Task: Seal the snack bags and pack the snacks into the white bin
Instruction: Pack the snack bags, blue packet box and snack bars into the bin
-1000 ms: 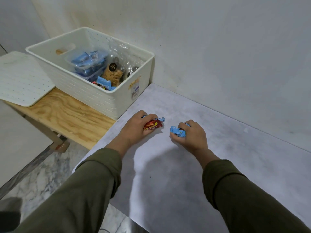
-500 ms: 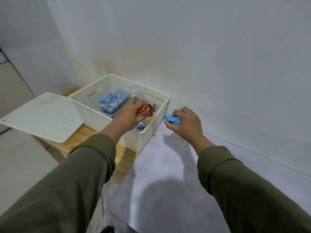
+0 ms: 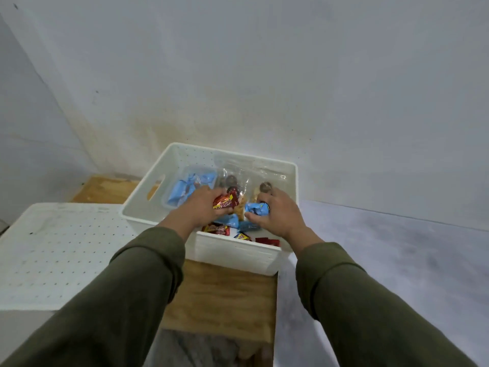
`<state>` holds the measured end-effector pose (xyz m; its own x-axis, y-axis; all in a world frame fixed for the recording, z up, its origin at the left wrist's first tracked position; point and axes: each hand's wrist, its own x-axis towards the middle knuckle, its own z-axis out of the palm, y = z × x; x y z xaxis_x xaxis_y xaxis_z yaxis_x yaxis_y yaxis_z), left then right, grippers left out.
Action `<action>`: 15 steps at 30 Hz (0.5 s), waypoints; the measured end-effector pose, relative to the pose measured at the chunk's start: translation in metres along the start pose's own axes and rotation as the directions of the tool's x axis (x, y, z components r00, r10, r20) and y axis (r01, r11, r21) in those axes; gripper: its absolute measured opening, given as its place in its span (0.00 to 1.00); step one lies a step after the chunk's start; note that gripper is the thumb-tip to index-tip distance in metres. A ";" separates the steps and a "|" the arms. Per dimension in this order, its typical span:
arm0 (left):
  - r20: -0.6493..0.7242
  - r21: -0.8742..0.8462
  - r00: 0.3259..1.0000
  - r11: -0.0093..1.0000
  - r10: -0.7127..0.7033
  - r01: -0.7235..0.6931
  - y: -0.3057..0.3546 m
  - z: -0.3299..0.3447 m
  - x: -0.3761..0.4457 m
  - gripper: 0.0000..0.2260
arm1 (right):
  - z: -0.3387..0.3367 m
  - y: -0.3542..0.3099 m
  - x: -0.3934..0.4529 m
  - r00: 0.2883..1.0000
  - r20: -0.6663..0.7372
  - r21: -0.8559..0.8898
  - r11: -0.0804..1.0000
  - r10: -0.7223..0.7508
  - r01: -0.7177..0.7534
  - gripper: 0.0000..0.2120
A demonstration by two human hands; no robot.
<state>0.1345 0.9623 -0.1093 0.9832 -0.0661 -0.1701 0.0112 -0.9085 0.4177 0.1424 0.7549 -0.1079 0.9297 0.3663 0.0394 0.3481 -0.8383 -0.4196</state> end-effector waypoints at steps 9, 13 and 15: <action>0.143 -0.119 0.976 0.982 0.164 -0.148 -0.011 0.016 0.012 0.39 | 0.009 -0.003 0.002 0.988 0.081 0.010 0.991 0.129 -0.130 0.24; 0.164 -0.162 0.970 0.975 0.178 -0.152 -0.006 0.018 0.011 0.43 | 0.008 -0.002 -0.001 0.989 0.051 0.038 0.989 0.142 -0.144 0.26; 0.122 -0.178 0.976 0.971 0.180 -0.157 -0.001 0.017 0.008 0.43 | 0.006 -0.001 -0.003 0.990 0.037 0.043 0.990 0.136 -0.137 0.27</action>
<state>0.1398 0.9557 -0.1263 0.9394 -0.2785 -0.1998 -0.1109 -0.7986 0.5916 0.1382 0.7571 -0.1133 0.9632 0.2637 -0.0518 0.2114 -0.8625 -0.4597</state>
